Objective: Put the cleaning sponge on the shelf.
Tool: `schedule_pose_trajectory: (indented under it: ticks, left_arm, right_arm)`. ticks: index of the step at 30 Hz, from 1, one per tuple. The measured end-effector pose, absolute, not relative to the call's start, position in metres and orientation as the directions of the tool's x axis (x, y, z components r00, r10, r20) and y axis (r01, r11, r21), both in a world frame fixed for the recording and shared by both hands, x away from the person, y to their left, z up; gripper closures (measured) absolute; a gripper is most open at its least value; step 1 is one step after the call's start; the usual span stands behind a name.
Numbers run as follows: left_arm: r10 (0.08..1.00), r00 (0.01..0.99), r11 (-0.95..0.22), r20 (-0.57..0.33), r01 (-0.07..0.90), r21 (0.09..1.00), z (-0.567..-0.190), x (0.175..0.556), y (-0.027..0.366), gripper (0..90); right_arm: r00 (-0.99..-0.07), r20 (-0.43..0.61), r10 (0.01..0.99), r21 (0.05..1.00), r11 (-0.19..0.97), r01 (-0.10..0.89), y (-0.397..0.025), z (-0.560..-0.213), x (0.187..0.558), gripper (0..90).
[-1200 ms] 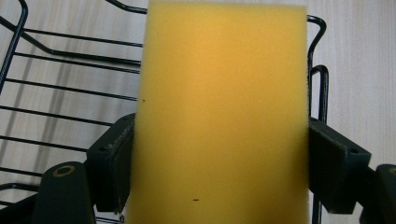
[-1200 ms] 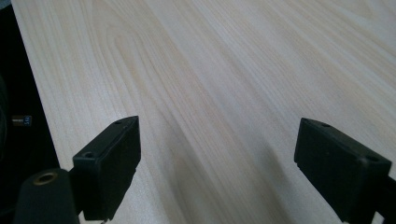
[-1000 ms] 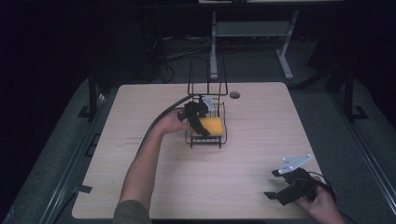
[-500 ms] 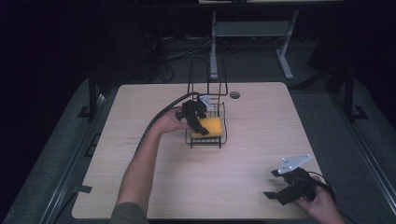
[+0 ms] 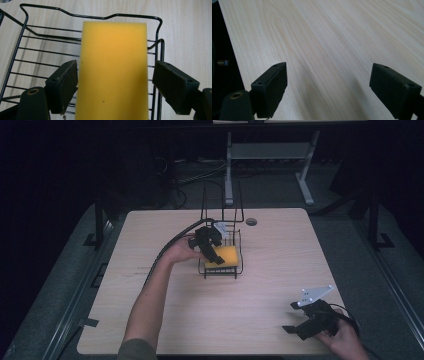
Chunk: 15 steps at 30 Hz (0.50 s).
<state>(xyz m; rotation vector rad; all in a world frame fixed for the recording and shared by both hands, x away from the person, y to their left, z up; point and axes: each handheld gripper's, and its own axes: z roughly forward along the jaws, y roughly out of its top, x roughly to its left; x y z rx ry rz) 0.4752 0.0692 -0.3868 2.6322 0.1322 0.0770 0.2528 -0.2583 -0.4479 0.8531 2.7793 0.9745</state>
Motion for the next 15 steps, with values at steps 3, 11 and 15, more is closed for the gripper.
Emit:
schedule_pose_trajectory:
  ticks: [3,11,15]
  left_arm:
    - [0.100,0.995,-0.874,0.031,0.072,0.481,-0.385,0.474,0.070,19.9]
    - [0.096,0.995,-0.868,0.035,0.066,0.492,-0.383,0.468,0.075,20.5]
    - [0.090,0.995,-0.860,0.044,0.055,0.508,-0.381,0.463,0.077,20.1]
  right_arm:
    - [-0.844,0.106,0.526,0.597,0.645,0.477,-0.259,-0.448,0.253,14.1]
    - [-0.844,0.108,0.525,0.595,0.646,0.478,-0.257,-0.447,0.252,14.1]
    - [-0.843,0.112,0.527,0.595,0.643,0.481,-0.256,-0.448,0.252,14.1]
